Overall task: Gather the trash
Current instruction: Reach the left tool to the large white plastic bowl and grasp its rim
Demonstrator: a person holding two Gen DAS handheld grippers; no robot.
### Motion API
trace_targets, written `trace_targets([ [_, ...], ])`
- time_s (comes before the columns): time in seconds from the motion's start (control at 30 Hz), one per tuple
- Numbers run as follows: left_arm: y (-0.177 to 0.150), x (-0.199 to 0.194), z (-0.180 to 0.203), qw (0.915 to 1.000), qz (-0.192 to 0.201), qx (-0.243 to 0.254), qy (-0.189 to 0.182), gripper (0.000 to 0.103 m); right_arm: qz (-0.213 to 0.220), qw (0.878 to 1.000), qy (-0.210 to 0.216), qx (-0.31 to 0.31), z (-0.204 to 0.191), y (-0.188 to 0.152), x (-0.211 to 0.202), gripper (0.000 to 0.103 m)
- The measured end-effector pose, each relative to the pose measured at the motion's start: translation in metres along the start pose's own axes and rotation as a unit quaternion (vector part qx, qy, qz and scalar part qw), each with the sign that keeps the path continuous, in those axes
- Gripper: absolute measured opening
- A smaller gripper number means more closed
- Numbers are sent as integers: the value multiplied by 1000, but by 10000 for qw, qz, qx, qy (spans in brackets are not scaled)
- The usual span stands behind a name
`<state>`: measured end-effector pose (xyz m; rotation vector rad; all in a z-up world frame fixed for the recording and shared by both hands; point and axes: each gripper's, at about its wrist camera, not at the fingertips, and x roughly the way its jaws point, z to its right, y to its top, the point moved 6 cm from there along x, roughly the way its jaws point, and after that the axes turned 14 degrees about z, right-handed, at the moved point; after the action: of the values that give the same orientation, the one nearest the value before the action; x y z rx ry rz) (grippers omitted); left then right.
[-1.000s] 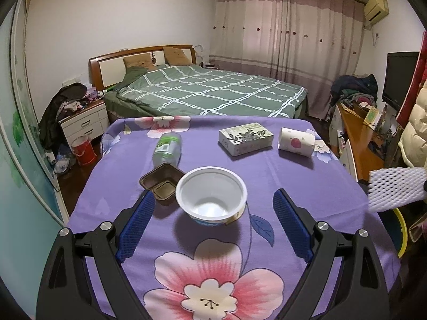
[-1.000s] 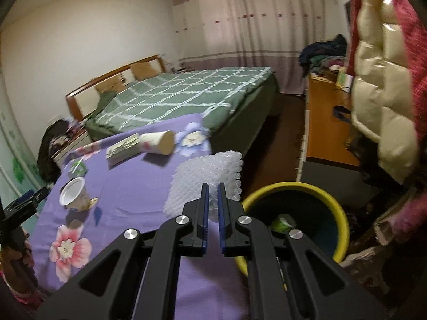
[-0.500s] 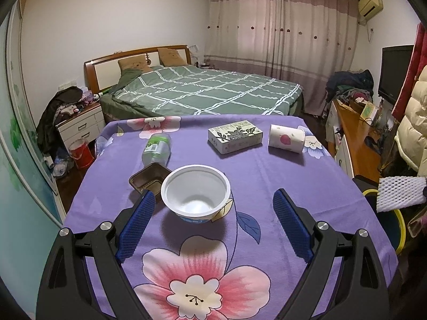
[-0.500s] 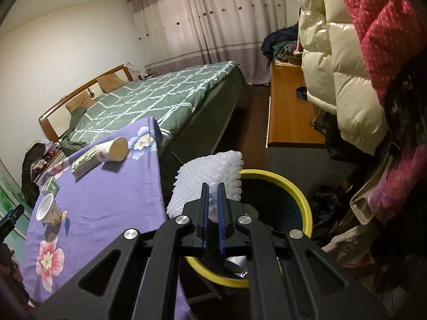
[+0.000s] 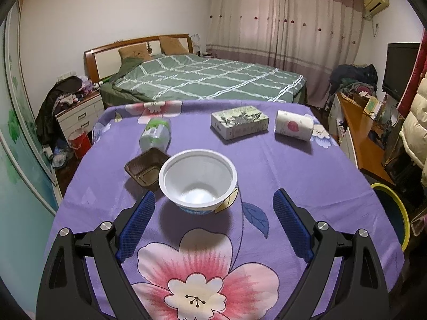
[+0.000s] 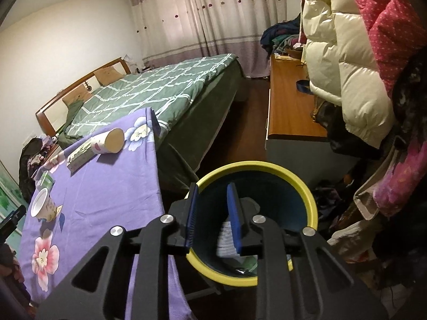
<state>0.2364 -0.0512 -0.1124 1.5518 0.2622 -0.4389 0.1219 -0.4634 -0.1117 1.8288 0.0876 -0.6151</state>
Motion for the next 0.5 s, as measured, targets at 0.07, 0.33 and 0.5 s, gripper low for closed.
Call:
trace_targets([
  [0.07, -5, 9, -2, 9999, -79, 18, 60, 89, -29, 10000, 28, -13, -3, -2, 2, 22],
  [0.33, -27, 51, -4, 9983, -520, 61, 257, 89, -134, 9999, 93, -21, -9, -6, 10, 23],
  [0.5, -36, 76, -7, 9965, -766, -93, 337, 89, -172, 9998, 111, 3, -8, -8, 13, 24],
])
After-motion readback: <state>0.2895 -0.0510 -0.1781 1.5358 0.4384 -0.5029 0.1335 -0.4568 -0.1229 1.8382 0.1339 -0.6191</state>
